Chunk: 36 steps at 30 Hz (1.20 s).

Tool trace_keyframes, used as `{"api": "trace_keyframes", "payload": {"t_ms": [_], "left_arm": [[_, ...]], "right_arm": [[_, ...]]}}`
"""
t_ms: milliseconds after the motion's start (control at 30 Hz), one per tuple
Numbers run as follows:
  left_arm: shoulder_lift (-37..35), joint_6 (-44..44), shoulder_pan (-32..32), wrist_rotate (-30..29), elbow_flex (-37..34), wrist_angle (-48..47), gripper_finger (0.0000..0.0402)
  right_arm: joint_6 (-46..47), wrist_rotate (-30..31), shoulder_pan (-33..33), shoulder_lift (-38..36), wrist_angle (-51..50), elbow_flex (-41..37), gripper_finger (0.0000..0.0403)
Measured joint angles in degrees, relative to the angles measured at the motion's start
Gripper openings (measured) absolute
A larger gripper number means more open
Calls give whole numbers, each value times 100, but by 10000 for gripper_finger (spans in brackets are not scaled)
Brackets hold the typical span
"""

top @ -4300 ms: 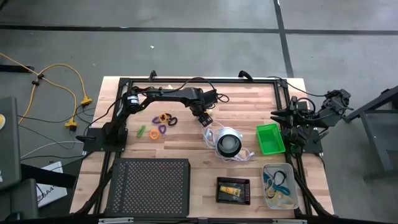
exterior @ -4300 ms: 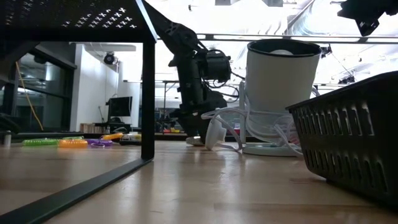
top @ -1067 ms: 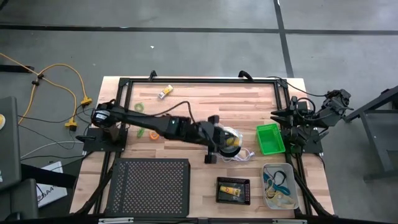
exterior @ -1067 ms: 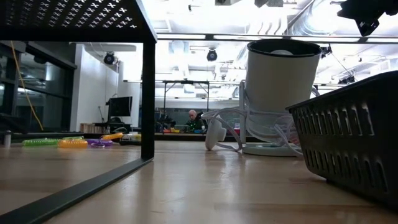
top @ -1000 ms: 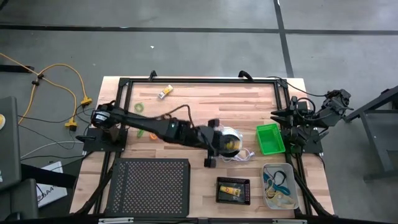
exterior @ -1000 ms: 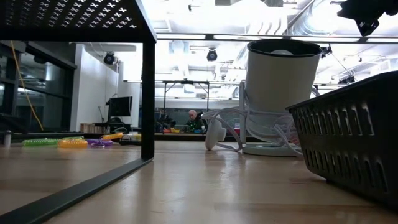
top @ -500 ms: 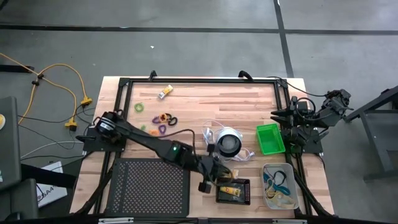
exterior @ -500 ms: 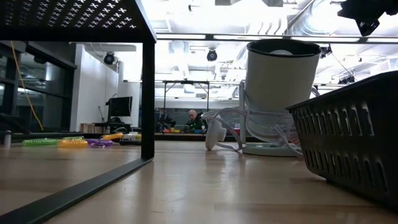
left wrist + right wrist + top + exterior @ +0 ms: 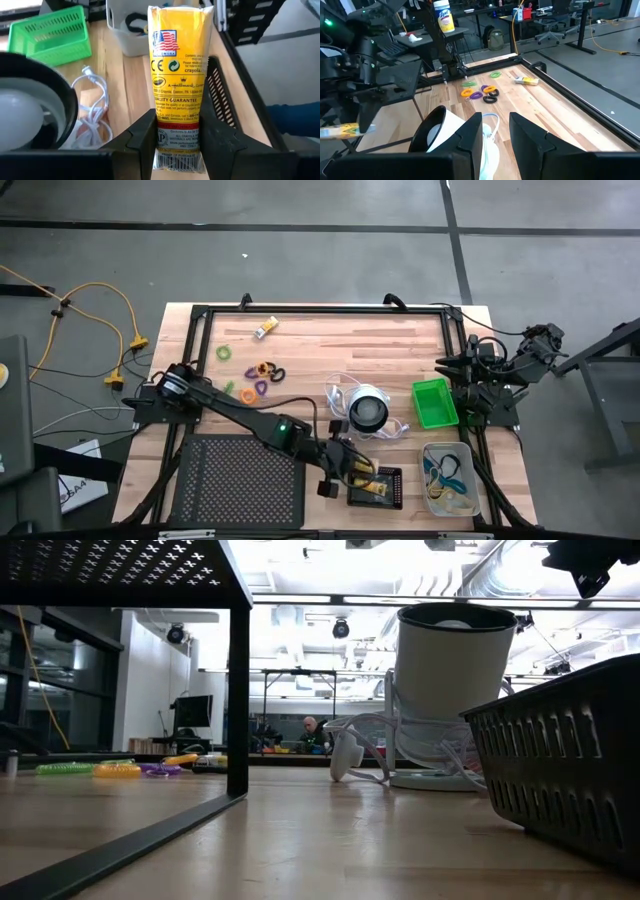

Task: Pick & Place Office Desk Supplies
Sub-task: Put the bottom yellow crayon box into the black bin

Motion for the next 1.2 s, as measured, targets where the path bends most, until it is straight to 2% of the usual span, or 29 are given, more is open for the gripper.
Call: {"api": "trace_keyframes", "payload": {"t_ms": [133, 433, 700, 1200], "left_arm": [[189, -100, 82, 28, 0, 4, 124], [856, -253, 302, 925, 5, 655, 124], [1308, -439, 291, 1470, 0, 1213, 124], [1432, -446, 217, 1311, -4, 1153, 124]], "right_arm": [[1, 0, 1, 0, 0, 0, 85], [1, -2, 0, 2, 11, 0, 85], [0, -2, 2, 2, 18, 0, 85], [2, -2, 2, 0, 20, 0, 85]]}}
